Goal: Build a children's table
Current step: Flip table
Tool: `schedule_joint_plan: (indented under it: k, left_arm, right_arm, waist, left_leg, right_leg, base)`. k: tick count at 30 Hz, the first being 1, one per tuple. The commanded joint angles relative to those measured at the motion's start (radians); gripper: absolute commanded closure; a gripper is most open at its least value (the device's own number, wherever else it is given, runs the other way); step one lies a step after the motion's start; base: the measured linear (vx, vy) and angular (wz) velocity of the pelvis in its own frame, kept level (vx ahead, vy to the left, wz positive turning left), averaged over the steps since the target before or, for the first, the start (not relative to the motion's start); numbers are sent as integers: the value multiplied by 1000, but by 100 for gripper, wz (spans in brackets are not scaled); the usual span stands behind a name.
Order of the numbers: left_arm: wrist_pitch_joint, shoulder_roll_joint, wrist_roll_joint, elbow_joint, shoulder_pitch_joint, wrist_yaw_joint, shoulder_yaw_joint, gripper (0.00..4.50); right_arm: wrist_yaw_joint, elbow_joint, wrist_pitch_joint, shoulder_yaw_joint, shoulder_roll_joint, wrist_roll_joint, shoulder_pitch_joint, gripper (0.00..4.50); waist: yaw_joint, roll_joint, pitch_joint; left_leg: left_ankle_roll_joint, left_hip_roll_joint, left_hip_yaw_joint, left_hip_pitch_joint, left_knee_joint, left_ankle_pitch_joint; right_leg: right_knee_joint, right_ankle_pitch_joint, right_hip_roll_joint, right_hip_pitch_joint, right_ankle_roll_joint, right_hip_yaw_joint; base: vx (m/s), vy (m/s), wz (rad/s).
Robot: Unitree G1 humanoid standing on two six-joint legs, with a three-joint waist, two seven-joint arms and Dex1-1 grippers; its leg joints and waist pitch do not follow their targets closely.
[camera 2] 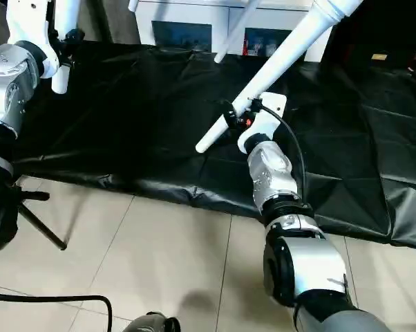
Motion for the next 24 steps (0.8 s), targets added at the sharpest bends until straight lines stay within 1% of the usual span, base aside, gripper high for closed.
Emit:
schedule_joint_plan:
  k: [1,3,4,5,6,10,11,14,16,17,18,19,20,21,22,23,24]
  left_arm:
    - [3,1,-61,-40,-8,1,36,275]
    - [1,0,-60,-40,-6,3,36,275]
    - [1,0,-60,-41,-4,4,36,275]
    - [1,0,-59,-43,-2,5,35,275]
    - [2,-1,-60,-44,0,6,35,275]
    - [0,0,-61,-43,2,8,36,276]
    - [1,0,-63,-44,3,9,36,276]
    - [0,1,-66,-50,11,11,38,277]
    - [0,2,-67,-54,16,12,37,277]
    - [-1,1,-69,-57,21,13,37,278]
    - [-1,1,-70,-59,25,14,37,278]
    - [-4,2,-72,-65,35,14,38,278]
    - [-10,1,-76,-73,46,16,41,279]
    - [-10,1,-76,-73,46,16,41,280]
    - [-15,-1,-79,-81,57,19,44,280]
    - [-29,-11,-86,-117,98,20,43,282]
    - [-33,-17,-88,-131,111,20,42,282]
  right_arm:
    - [31,1,-38,5,-2,1,-33,248]
    - [32,0,-42,6,-5,-1,-35,264]
    - [35,1,-46,4,-6,-2,-37,264]
    - [40,3,-55,2,-9,-4,-41,280]
    - [47,8,-66,-3,-12,-3,-48,280]
    - [56,17,-85,-8,-19,-8,-59,292]
    - [61,19,-92,-10,-21,-7,-62,293]
    - [66,13,-107,-12,-24,-7,-65,294]
    - [67,13,-121,-6,-29,-17,-66,295]
    - [63,13,-130,-3,-33,-22,-68,295]
    - [60,15,-136,-3,-35,-25,-69,295]
    - [50,11,-151,2,-42,-36,-72,295]
    - [44,6,-162,5,-46,-41,-74,296]
    - [44,6,-162,5,-46,-41,-74,296]
    - [38,0,-174,5,-50,-46,-75,296]
    - [15,-22,-202,16,-59,-67,-67,296]
    - [9,-29,-209,20,-63,-74,-62,296]
  waist:
    - [-6,-12,-106]
    - [-6,-13,-107]
    - [-5,-13,-107]
    - [-5,-15,-107]
    - [-4,-15,-107]
    - [-3,-14,-108]
    - [-3,-13,-109]
    - [-2,-18,-111]
    - [-1,-17,-113]
    - [0,-19,-116]
    - [0,-19,-117]
    - [0,-19,-116]
    - [-1,-21,-113]
    - [0,-21,-112]
    - [0,-21,-111]
    - [-3,-27,-108]
    - [-4,-31,-108]
  left_leg:
    - [79,87,-43,62,-66,-95]
    - [89,87,-42,62,-64,-84]
    - [92,86,-42,62,-63,-80]
    - [100,86,-42,61,-61,-72]
    - [104,86,-41,60,-61,-71]
    - [106,88,-40,63,-60,-70]
    - [109,88,-41,62,-59,-63]
    - [124,86,-41,60,-55,-32]
    - [135,86,-41,58,-52,-13]
    - [143,85,-41,58,-48,11]
    - [155,84,-41,55,-44,33]
    - [161,83,-40,54,-43,35]
    - [161,84,-39,51,-43,14]
    - [158,85,-39,51,-45,0]
    - [148,85,-39,52,-46,-25]
    - [127,90,-40,52,-52,-54]
    - [123,88,-38,53,-52,-64]
  right_leg:
    - [-37,136,-81,40,-282,34]
    - [-36,147,-81,40,-286,33]
    - [-36,149,-81,40,-287,33]
    - [-34,157,-81,41,-289,33]
    - [-35,152,-81,40,-290,33]
    - [-35,146,-78,37,-293,32]
    - [-33,152,-78,38,-292,31]
    - [-28,179,-78,37,-295,30]
    - [-26,193,-79,36,-295,30]
    - [-22,214,-78,35,-297,29]
    - [-18,234,-75,32,-300,28]
    - [-18,234,-75,30,-300,28]
    - [-21,207,-77,29,-300,29]
    - [-23,190,-79,30,-299,29]
    - [-26,159,-79,29,-297,30]
    - [-27,119,-79,29,-295,30]
    - [-30,107,-78,28,-292,31]
  base:
    - [0,0,0]
    - [0,0,0]
    - [0,0,0]
    - [0,0,0]
    - [0,0,0]
    - [0,0,0]
    - [0,0,0]
    - [0,0,0]
    - [0,0,0]
    - [0,0,0]
    - [0,0,0]
    - [0,0,0]
    - [0,0,0]
    - [0,0,0]
    - [0,0,0]
    - [0,0,0]
    - [0,0,0]
